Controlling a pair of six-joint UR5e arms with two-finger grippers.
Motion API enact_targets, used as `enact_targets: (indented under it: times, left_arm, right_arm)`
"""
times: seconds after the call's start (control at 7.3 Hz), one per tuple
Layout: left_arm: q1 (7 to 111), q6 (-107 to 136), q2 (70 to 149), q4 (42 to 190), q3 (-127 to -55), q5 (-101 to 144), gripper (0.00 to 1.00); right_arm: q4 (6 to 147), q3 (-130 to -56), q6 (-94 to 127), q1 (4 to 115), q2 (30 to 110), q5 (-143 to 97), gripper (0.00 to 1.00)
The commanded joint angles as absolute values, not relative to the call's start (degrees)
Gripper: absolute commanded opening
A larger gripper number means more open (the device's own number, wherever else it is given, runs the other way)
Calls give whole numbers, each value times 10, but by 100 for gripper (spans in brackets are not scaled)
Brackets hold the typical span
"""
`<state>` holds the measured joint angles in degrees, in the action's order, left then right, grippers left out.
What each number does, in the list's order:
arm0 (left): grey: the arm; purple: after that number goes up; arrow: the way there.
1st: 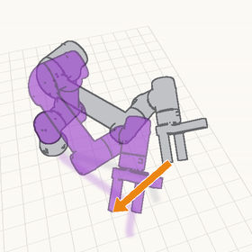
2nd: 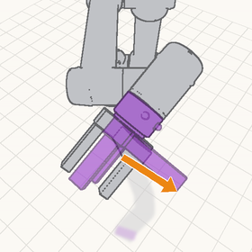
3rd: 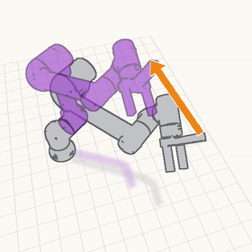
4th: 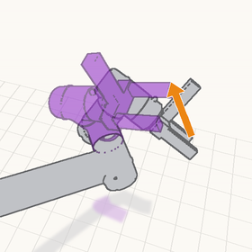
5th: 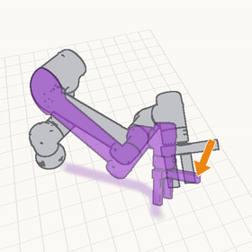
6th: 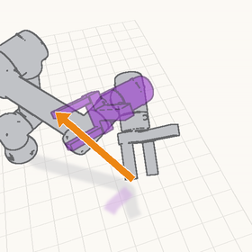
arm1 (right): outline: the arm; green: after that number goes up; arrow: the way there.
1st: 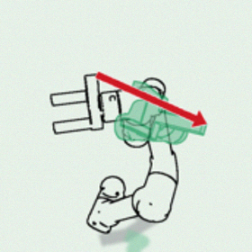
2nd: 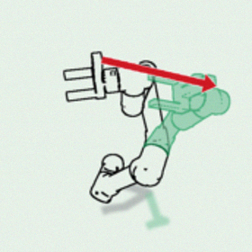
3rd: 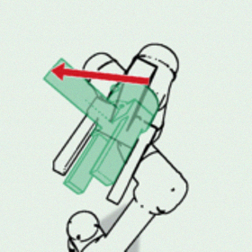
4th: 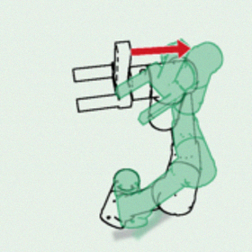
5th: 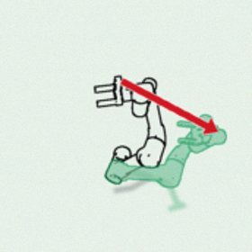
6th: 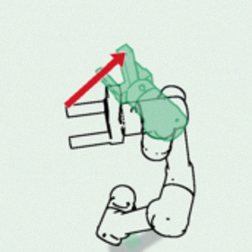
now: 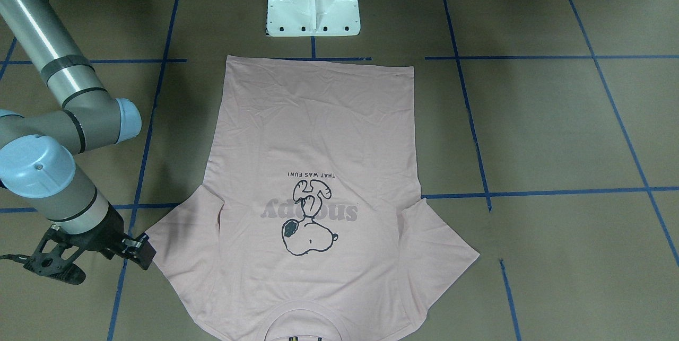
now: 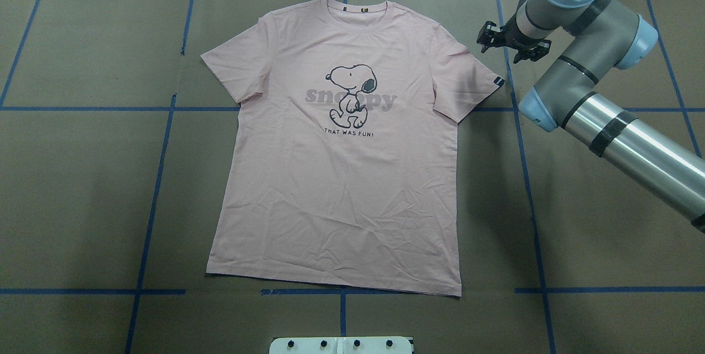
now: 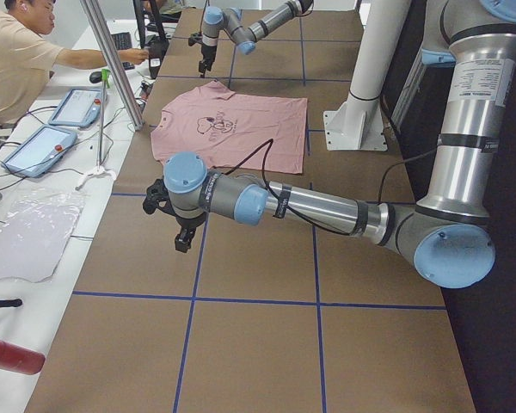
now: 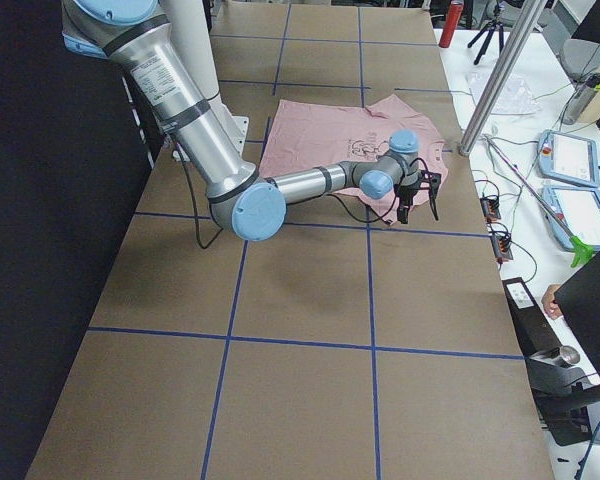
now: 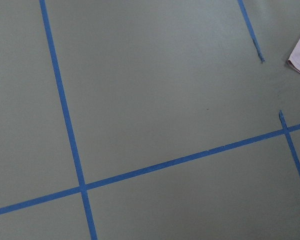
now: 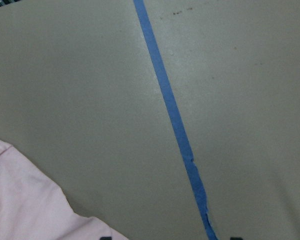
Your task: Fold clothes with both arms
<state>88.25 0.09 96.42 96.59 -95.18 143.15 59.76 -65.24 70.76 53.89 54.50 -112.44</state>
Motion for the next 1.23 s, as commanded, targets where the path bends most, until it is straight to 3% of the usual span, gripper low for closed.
enact_targets:
  times: [0.0, 0.55, 0.69, 0.82, 0.96, 1.1]
  left_arm:
    - [882, 1, 964, 966, -951, 1432, 100]
    - [882, 2, 964, 966, -955, 1432, 100]
    - [882, 2, 964, 967, -955, 1432, 100]
    - [882, 2, 964, 966, -957, 1432, 100]
    - [882, 2, 964, 966, -958, 1432, 100]
    - [882, 2, 964, 966, -959, 1432, 100]
  right_arm:
    - [598, -653, 737, 522, 546, -1120, 77]
    - [601, -669, 739, 523, 576, -1120, 73]
    - [602, -671, 739, 522, 579, -1120, 64]
    - [602, -672, 740, 522, 579, -1120, 45]
    - [602, -672, 741, 522, 579, -1120, 18]
    - [602, -672, 741, 519, 579, -1120, 6]
